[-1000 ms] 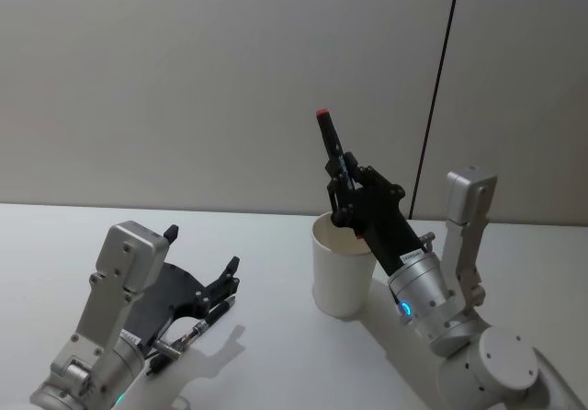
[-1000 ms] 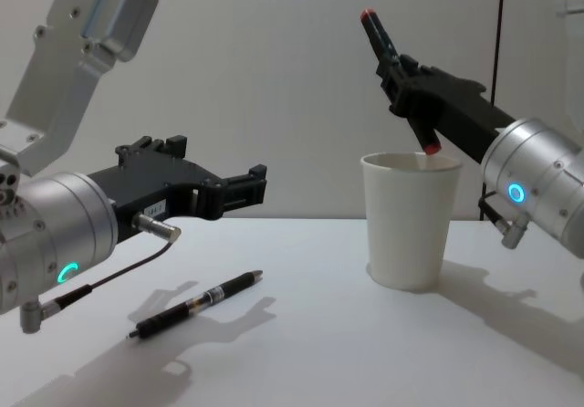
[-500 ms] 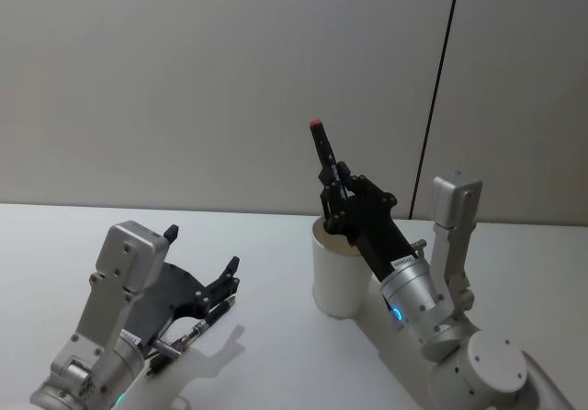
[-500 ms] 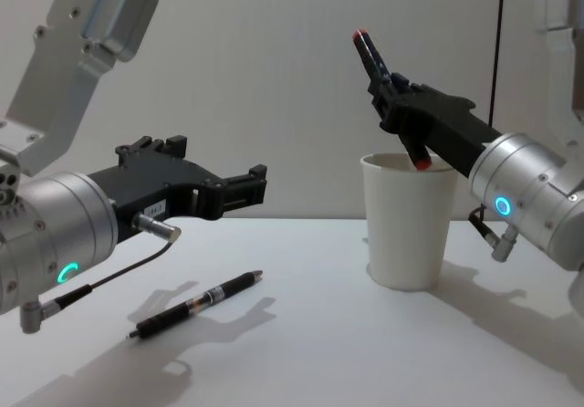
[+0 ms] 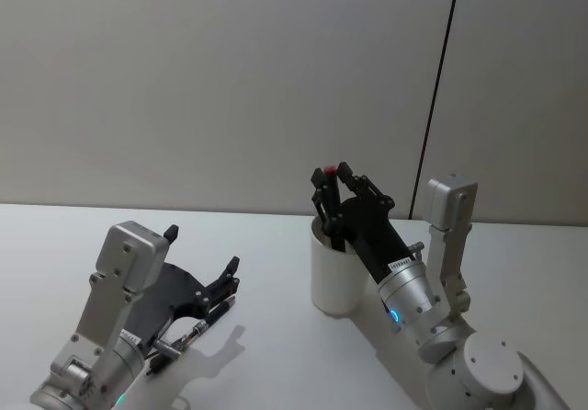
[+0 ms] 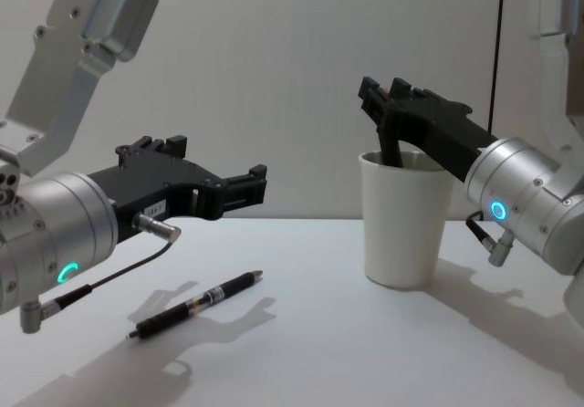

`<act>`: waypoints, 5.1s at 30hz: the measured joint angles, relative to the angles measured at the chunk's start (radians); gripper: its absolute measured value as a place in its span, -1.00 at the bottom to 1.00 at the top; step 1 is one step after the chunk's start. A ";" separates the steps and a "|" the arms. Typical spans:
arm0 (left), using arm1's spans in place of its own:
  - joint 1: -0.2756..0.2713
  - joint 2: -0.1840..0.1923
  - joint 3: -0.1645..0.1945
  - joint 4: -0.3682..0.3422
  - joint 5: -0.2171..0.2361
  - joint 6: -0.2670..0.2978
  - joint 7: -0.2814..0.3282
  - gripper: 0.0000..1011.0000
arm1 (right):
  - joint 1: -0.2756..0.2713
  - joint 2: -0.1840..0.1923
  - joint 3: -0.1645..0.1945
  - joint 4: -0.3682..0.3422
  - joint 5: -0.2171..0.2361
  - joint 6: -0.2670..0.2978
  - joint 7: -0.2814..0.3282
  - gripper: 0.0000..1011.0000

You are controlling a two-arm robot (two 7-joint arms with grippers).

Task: Place the pen into the pen holder.

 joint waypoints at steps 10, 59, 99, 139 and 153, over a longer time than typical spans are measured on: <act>0.000 0.000 0.000 0.000 0.000 0.000 0.000 0.98 | 0.000 -0.002 0.001 0.003 -0.003 -0.001 -0.002 0.37; 0.000 0.000 0.000 0.000 0.000 0.000 0.000 0.98 | -0.206 0.076 0.076 -0.367 0.077 0.200 -0.129 0.98; 0.000 0.000 0.000 0.000 0.000 0.000 0.000 0.98 | -0.526 0.319 0.016 -0.753 -0.014 0.412 -0.306 0.98; 0.101 0.079 -0.074 -0.080 -0.139 0.090 -0.142 0.98 | -0.527 0.320 0.017 -0.753 -0.014 0.412 -0.306 0.98; 0.121 0.119 -0.117 -0.087 -0.210 0.148 -0.228 0.99 | -0.527 0.320 0.017 -0.753 -0.014 0.412 -0.306 0.98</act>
